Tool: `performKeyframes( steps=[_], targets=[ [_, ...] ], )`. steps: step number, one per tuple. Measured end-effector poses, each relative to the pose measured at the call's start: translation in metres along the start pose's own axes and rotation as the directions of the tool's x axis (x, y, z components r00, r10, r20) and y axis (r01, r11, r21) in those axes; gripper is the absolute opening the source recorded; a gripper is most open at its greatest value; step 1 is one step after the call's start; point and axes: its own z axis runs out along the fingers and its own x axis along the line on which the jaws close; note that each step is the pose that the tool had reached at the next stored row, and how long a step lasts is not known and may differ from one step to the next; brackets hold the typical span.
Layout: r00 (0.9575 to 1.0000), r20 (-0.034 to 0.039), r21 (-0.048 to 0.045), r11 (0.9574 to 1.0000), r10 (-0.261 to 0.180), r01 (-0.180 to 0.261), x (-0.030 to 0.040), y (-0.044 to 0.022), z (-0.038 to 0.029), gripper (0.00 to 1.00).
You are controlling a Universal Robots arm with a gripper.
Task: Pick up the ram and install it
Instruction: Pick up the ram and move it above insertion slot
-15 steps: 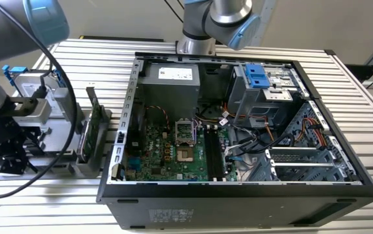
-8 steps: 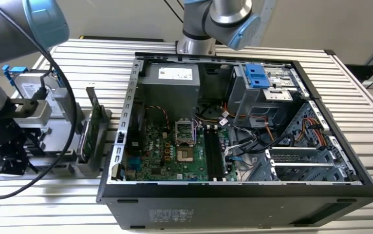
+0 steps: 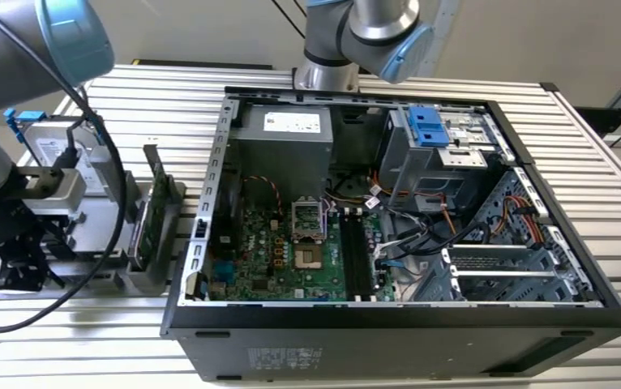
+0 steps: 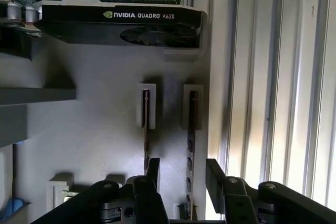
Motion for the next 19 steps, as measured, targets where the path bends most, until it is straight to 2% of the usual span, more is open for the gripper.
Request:
performKeyframes(
  steps=[4, 10, 19],
  targets=[
    [1.0, -0.0004, 0.0002, 1.0, 0.0, 0.0, 0.0, -0.0006, 0.0019, 1.0],
    [1.0, -0.0049, -0.0003, 1.0, 0.0, 0.0, 0.0001, -0.0016, 0.0047, 1.0],
    [1.0, -0.0053, -0.0002, 1.0, 0.0, 0.0, -0.0017, -0.0028, 0.0068, 1.0]
  ],
)
